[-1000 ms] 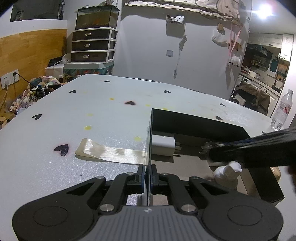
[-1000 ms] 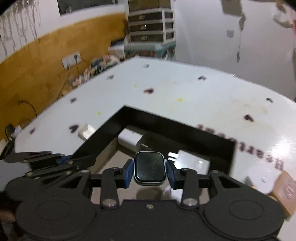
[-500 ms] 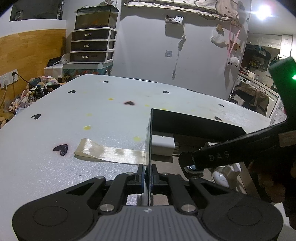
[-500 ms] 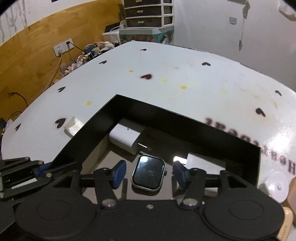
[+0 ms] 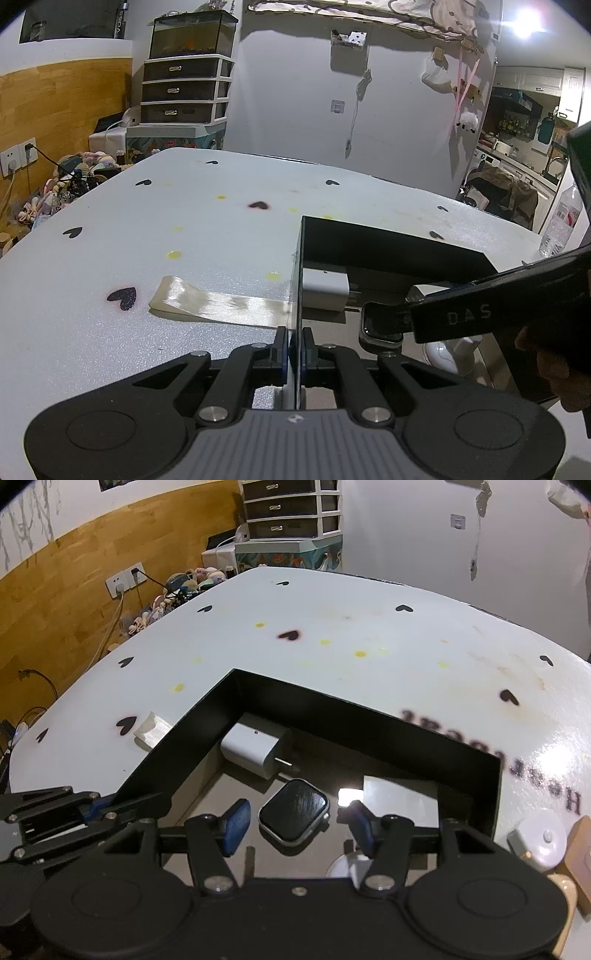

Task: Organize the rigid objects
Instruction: 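Carry the smartwatch into the black box and release it, then move the right gripper to the beige earbud case and grasp it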

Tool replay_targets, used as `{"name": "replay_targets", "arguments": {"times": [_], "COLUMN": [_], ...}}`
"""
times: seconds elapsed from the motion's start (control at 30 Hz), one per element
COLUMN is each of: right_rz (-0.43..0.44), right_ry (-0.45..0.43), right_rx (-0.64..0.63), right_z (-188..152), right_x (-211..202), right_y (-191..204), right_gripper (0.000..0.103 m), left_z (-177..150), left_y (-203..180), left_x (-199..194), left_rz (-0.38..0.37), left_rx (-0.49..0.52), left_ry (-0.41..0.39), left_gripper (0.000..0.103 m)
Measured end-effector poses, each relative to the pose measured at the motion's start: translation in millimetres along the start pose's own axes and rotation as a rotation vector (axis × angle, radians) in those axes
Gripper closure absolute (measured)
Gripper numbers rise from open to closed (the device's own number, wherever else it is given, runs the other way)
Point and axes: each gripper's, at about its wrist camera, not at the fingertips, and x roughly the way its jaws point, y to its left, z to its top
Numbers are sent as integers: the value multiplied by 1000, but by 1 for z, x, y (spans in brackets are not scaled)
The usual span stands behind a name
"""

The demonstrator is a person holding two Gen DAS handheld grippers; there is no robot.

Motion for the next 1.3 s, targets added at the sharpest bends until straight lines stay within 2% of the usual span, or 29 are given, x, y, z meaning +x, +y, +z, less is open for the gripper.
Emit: {"name": "replay_targets", "arguments": {"times": [0.43,0.77,1.0,1.3], "right_rz": [-34,-88,-114,-223], "right_ry": [-78,-151,-204,-271], "right_rx": [19,26,71,175], "right_z": [-10,-30,-51,-90], "right_x": [-42,-83,-109,-137], "right_y": [2,-9,-33,-86], "right_gripper": [19,3,1,0], "left_z": [-1,0,0,0], "left_y": [0,0,0,0], "left_x": [0,0,0,0], "left_rz": [1,1,1,2], "left_rx": [-1,-2,-2,-2], "left_ry": [1,0,0,0], "left_gripper": [97,97,97,97]}}
